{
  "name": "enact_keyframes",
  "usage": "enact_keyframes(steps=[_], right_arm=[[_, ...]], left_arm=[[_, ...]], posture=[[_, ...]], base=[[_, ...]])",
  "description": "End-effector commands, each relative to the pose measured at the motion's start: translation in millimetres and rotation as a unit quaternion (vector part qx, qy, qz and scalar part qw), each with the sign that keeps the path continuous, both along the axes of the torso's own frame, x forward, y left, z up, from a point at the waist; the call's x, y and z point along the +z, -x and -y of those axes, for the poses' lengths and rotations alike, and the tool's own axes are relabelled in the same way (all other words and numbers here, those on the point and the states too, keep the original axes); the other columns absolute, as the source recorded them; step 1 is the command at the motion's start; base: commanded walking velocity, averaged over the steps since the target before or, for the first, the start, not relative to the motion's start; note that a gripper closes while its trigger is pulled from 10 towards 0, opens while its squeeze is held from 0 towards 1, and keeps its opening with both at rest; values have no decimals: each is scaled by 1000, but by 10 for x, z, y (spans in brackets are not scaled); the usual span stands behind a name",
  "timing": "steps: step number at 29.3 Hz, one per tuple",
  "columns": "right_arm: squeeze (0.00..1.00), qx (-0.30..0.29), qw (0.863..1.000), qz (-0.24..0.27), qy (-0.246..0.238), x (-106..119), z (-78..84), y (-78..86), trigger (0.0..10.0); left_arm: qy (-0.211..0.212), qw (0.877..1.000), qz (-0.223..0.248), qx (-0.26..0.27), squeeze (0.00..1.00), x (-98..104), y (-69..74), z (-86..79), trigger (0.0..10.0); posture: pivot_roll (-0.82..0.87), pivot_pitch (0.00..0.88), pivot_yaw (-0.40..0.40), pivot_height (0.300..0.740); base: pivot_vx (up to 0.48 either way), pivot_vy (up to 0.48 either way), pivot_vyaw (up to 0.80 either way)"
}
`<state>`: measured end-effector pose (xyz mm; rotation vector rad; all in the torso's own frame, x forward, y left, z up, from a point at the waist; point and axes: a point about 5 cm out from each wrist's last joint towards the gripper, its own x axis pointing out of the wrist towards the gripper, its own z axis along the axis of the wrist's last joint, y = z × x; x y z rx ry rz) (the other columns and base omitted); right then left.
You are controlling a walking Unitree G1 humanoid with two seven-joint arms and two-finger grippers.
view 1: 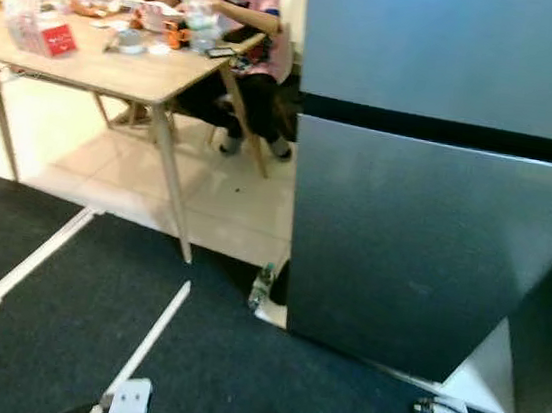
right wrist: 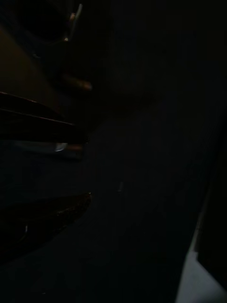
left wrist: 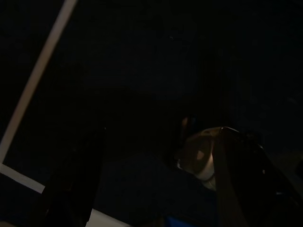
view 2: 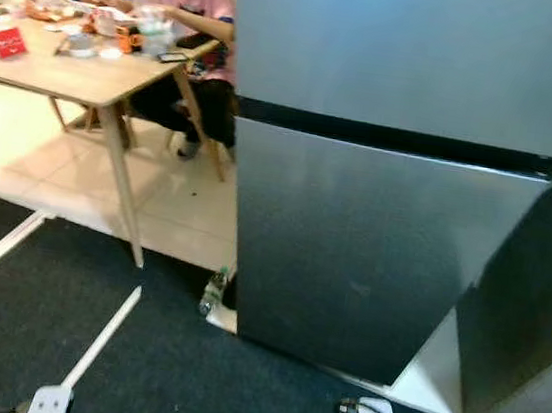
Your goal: Restocking fridge
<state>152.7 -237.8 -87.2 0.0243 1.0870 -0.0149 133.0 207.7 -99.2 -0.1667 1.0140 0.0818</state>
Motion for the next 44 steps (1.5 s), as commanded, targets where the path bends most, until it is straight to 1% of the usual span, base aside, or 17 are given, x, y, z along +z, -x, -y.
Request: enact_keyframes(steps=[1, 4, 5, 7, 9, 11, 13, 20, 25, 27, 30, 33, 36, 38, 44], right_arm=[[0, -3, 1000, 6, -10, -5, -49, -16, 10000], [0, -6, 1000, -1, -9, -22, -43, 31, 10000], [0, -2, 1000, -7, -7, -37, -44, 69, 10000], [0, -5, 1000, -7, -7, -38, -41, 76, 10000], [0, -6, 1000, -6, -7, -37, -37, 76, 10000], [0, -5, 1000, -7, -7, -36, -36, 73, 10000], [0, -2, 1000, -5, -6, -27, -39, 45, 10000], [0, 9, 1000, 9, -13, 9, -105, -82, 10000], [0, 25, 1000, 11, -5, 9, -128, -96, 10000], [0, 22, 1000, 8, 4, 0, -129, -81, 10000], [0, 19, 1000, 5, 1, -9, -129, -60, 10000], [0, 20, 1000, -5, 1, -35, -120, 11, 10000], [0, 20, 1000, -5, 1, -35, -120, 11, 10000], [0, 22, 1000, -12, 1, -52, -111, 64, 10000], [0, 29, 1000, -12, -2, -48, -111, 58, 10000]], left_arm=[[-19, 1000, 0, -5, 0, 14, 13, -96, 10000], [-17, 1000, -4, -1, 0, -2, 47, -73, 10000], [-6, 1000, -9, 12, 0, -22, 91, -46, 10000], [3, 1000, -12, 27, 0, -34, 119, -29, 10000], [6, 999, -14, 32, 0, -39, 128, -20, 10000], [23, 999, -12, 36, 0, -42, 120, 17, 10000], [30, 999, -6, 29, 0, -34, 79, 57, 10000], [37, 999, 2, 23, 0, -6, -28, 86, 10000], [33, 999, -2, 22, 0, -6, -25, 68, 10000], [30, 999, -8, 13, 0, -14, 1, 65, 10000], [31, 999, -10, 10, 0, -19, 19, 64, 10000], [32, 999, -17, 7, 0, -37, 88, 46, 10000], [32, 999, -17, 7, 0, -37, 88, 46, 10000], [32, 999, -24, 5, 0, -48, 135, 27, 10000], [34, 999, -22, 2, 0, -43, 109, 41, 10000]], posture=[[-35, 0, 36, 740], [-33, 0, 27, 740], [-41, 0, 23, 740], [-43, 0, 22, 740], [-43, 0, 22, 740], [-45, 0, 19, 740], [-47, 0, 18, 740], [-49, 0, 22, 740], [-47, 0, 24, 740], [-45, 0, 27, 740], [-45, 0, 28, 740], [-40, 0, 30, 740], [-40, 0, 30, 740], [-40, 0, 30, 740], [-40, 0, 29, 740]], base=[[0, 0, 800], [0, 0, 800], [0, 0, 800], [0, 0, 800], [0, 0, 800], [0, 0, 800], [0, 0, 800], [0, 0, 800], [0, 0, 800], [0, 0, 0], [0, 0, 0], [249, 0, 0], [266, 0, 0], [306, 0, 0], [326, 0, 0]])
